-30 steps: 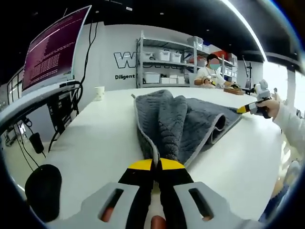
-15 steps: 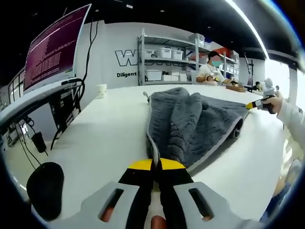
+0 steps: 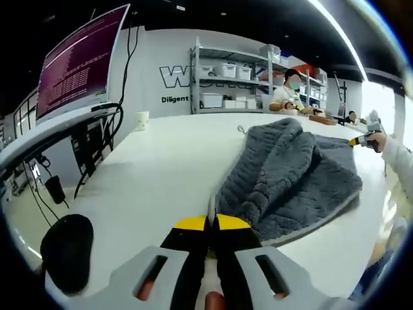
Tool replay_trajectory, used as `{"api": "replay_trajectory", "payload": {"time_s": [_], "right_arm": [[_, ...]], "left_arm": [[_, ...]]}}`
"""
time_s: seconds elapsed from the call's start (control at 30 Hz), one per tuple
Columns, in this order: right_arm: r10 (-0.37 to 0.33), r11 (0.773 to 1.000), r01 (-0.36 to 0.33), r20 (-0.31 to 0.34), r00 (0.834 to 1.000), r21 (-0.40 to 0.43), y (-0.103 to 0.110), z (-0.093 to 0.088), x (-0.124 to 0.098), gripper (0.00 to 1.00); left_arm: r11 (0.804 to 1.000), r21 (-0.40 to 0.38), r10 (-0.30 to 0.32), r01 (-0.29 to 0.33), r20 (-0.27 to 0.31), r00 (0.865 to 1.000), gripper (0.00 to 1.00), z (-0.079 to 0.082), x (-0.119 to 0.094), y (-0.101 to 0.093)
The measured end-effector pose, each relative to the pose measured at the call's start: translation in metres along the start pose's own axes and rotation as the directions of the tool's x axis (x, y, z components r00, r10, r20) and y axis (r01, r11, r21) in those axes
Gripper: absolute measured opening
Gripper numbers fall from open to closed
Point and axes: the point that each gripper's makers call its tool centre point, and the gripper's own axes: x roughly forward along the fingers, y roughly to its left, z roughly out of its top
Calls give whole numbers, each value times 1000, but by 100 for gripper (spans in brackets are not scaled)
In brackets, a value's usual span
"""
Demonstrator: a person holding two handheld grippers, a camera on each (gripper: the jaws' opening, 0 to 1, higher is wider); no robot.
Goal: Open the folded towel by lifting each exposed corner and separating the folded layers until the towel lies flat within the target outline without major curled edges
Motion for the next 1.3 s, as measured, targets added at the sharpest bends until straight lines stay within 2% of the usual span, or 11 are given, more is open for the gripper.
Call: {"api": "replay_trajectory", "payload": {"time_s": [0.2,0.4,0.7,0.83,0.9,1.0,1.07,1.1,1.17,1.27,1.3], "right_arm": [[-28,998,29,-17,999,55,-27,-21,-20,0],[-26,996,28,-18,999,79,-34,-41,-45,0],[-24,999,24,2,1000,28,-33,-63,-83,0],[-14,1000,14,6,1000,13,-31,-68,-92,1],[-15,999,15,19,1000,-34,-33,-67,-95,4],[-24,998,26,45,999,-51,-38,-63,-100,14],[-19,999,23,84,996,-49,-42,-56,-108,20],[-14,998,20,100,995,-59,-41,-52,-111,25],[10,995,4,142,990,-97,-38,-42,-123,32],[48,987,-24,153,987,-161,-28,-36,-139,39],[68,982,-39,151,986,-187,-23,-34,-144,44]], "left_arm": [[1000,-12,-5,4,-13,1000,3,-6,-5,1],[1000,-22,-7,7,-20,1000,3,-12,-12,1],[999,-34,23,-24,-35,999,3,-25,-38,1],[999,-23,42,-43,-43,998,3,-29,-48,2],[999,-21,41,-42,-46,998,4,-29,-48,2],[999,-37,33,-35,-44,998,14,-24,-49,1],[995,-84,50,-53,-38,998,33,-20,-52,3],[991,-113,64,-68,-41,997,39,-18,-55,5],[991,-117,60,-62,-24,998,43,-6,-62,6],[996,-88,27,-24,36,999,45,19,-66,1],[997,-72,9,-6,38,999,45,26,-65,-1]]}}
